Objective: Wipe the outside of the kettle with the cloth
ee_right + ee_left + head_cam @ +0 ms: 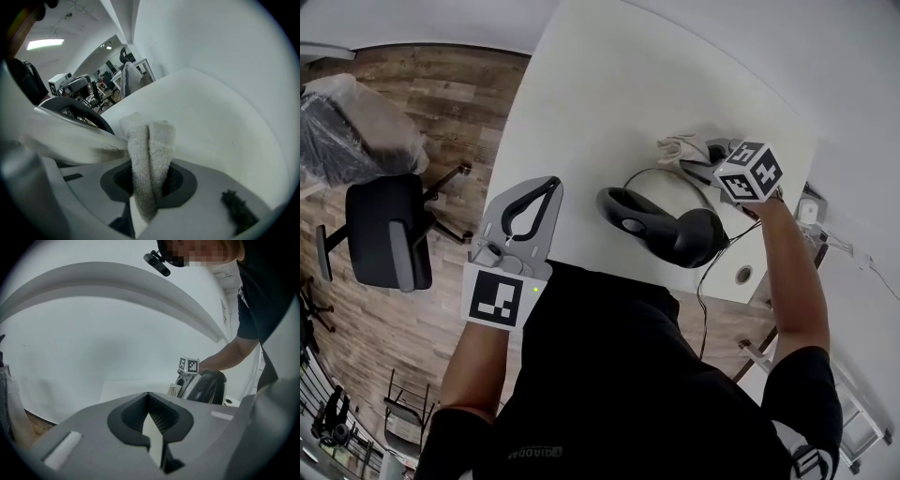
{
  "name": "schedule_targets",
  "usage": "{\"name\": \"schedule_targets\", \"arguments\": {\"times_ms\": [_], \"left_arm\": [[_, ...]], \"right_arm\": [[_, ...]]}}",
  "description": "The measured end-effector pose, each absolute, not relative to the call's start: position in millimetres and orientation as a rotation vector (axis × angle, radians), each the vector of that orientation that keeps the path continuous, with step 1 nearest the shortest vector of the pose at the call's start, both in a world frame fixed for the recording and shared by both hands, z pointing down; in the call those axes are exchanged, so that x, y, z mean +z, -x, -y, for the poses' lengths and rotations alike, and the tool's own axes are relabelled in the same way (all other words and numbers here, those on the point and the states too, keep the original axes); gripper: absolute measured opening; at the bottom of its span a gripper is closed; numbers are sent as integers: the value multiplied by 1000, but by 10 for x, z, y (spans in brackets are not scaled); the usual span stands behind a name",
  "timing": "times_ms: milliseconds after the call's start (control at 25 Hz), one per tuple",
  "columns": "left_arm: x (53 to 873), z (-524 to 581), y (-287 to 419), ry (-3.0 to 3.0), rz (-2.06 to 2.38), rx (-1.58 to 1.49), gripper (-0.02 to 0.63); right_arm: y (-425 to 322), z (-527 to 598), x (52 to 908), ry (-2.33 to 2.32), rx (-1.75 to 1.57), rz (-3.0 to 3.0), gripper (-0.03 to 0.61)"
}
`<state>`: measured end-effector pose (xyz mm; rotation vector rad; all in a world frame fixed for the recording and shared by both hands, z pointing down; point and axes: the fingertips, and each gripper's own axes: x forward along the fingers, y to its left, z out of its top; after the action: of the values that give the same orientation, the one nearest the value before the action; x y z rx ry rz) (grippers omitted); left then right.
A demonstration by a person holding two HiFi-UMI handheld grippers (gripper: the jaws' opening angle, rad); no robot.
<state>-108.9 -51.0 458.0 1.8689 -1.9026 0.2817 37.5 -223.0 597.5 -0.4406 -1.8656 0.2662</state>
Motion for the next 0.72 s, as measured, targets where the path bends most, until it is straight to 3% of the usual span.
{"name": "schedule_targets", "arguments": {"times_ms": [360,720], "left_arm": [[4402,637,1122,-1894,1896,122,6],[4296,761,950,-1991,1857,155,6]], "right_arm": [[-461,2275,4847,368,251,2175,91],[-477,1954,3916,556,-143,2169,91]]}}
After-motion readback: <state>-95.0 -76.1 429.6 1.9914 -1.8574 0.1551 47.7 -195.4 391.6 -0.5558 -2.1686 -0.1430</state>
